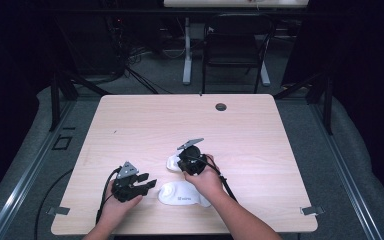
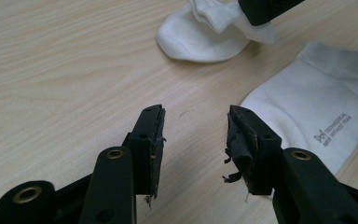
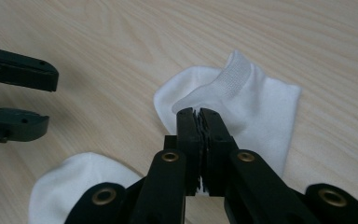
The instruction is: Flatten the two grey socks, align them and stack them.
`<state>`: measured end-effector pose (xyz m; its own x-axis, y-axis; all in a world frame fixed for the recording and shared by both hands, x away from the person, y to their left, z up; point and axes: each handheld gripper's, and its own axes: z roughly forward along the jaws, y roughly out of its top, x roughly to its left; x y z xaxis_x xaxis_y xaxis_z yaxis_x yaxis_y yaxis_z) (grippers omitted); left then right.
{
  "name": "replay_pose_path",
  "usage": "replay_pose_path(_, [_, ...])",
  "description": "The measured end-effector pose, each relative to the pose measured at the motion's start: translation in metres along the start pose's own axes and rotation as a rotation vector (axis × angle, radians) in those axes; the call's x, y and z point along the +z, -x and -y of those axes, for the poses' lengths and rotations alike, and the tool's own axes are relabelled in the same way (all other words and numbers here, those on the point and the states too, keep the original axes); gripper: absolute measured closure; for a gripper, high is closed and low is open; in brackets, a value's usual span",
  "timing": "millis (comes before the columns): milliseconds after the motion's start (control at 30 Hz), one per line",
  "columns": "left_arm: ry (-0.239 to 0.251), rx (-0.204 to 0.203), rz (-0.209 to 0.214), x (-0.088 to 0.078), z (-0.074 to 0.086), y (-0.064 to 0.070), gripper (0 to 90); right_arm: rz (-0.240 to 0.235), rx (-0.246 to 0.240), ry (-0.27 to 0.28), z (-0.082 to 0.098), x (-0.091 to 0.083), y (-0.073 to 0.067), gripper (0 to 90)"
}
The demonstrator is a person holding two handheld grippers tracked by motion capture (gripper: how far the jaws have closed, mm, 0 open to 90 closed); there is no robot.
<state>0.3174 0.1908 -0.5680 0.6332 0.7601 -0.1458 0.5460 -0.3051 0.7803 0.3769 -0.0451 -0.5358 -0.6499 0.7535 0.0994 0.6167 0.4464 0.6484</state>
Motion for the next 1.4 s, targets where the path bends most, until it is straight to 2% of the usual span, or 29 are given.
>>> replay_pose_path(133, [0.018, -0.036, 0.009, 0.004, -0.006, 0.001, 57.7, -0.013, 0.008, 0.015, 0.0, -0.003, -0.001, 88.1])
replay_pose_path(200, [0.022, -0.034, 0.007, 0.006, -0.009, 0.001, 58.3, -0.024, 0.025, 0.032, 0.001, -0.003, -0.002, 88.1])
replay_pose_path(233, [0.023, -0.036, -0.001, 0.008, -0.011, 0.002, 58.4, -0.028, 0.008, 0.016, 0.001, -0.004, -0.002, 88.1])
replay_pose_path(467, [0.026, -0.035, 0.001, 0.019, -0.025, -0.001, 60.4, -0.045, 0.008, 0.035, 0.002, -0.007, -0.007, 88.2])
replay_pose_path(500, [0.011, -0.026, -0.003, 0.024, -0.028, -0.002, 60.7, -0.045, 0.01, 0.04, 0.002, -0.007, -0.008, 88.2])
replay_pose_path(667, [0.002, -0.008, -0.012, 0.036, -0.031, 0.0, 61.4, -0.057, 0.015, 0.048, 0.002, -0.008, -0.009, 88.1])
replay_pose_path(833, [-0.013, 0.005, -0.01, 0.043, -0.031, 0.002, 59.7, -0.061, 0.022, 0.048, 0.001, -0.011, -0.009, 88.1])
replay_pose_path(1033, [-0.04, 0.019, -0.029, 0.05, -0.029, 0.002, 59.2, -0.07, 0.042, 0.064, 0.001, -0.016, -0.007, 88.1])
replay_pose_path(1233, [-0.068, 0.03, -0.018, 0.055, -0.025, 0.001, 59.2, -0.071, 0.048, 0.081, 0.002, -0.02, -0.004, 88.2])
replay_pose_path(1400, [-0.057, 0.035, -0.02, 0.055, -0.022, 0.0, 60.8, -0.068, 0.057, 0.09, 0.002, -0.023, 0.0, 88.1])
